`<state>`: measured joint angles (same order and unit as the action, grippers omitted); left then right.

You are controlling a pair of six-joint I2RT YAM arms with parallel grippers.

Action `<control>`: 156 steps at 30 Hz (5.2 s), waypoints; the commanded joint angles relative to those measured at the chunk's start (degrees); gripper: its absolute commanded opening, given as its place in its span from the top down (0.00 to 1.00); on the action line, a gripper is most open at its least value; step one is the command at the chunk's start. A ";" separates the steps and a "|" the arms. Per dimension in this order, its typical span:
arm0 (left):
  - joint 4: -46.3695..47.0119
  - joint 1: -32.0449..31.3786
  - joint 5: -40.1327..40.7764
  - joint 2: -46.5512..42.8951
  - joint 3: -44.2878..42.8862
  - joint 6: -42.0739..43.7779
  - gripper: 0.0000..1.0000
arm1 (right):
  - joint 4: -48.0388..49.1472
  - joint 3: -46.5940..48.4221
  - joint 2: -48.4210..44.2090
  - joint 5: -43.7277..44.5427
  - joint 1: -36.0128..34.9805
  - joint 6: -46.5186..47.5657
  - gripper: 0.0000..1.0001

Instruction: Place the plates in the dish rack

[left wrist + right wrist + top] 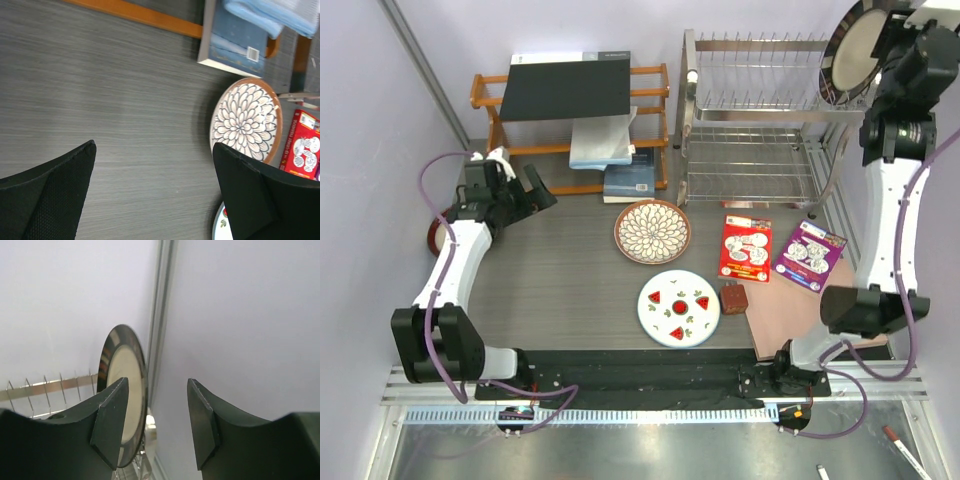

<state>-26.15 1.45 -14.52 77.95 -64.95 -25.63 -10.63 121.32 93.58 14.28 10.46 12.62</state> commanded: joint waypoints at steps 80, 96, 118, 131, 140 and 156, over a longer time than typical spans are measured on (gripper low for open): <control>11.64 -25.10 -8.24 -1.22 33.30 -11.02 0.49 | 12.92 -86.52 -18.80 -42.23 -33.57 -38.90 0.33; 13.85 -22.28 -7.62 -0.87 37.97 -15.68 0.83 | 18.10 -84.66 -0.08 -56.02 -35.77 -41.45 0.36; 20.09 -22.28 -9.82 3.87 40.43 -15.51 0.94 | 31.82 -84.05 8.11 -72.56 -39.02 -46.02 0.47; 19.65 -22.28 -7.80 3.00 39.29 -15.15 0.71 | 27.16 -80.89 4.34 -72.38 -39.90 -44.53 0.92; 14.30 -21.93 -5.16 -1.57 34.99 -9.55 0.18 | 3.01 -74.65 -4.53 -72.12 -39.64 -28.74 0.99; -0.30 -13.93 10.65 -10.01 -1.84 29.85 0.00 | -35.33 -27.21 -11.40 -60.62 -28.30 -5.94 0.99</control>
<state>-25.15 -12.34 -11.46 69.69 -62.22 -4.86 -41.54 81.17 87.64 -45.74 -18.04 4.54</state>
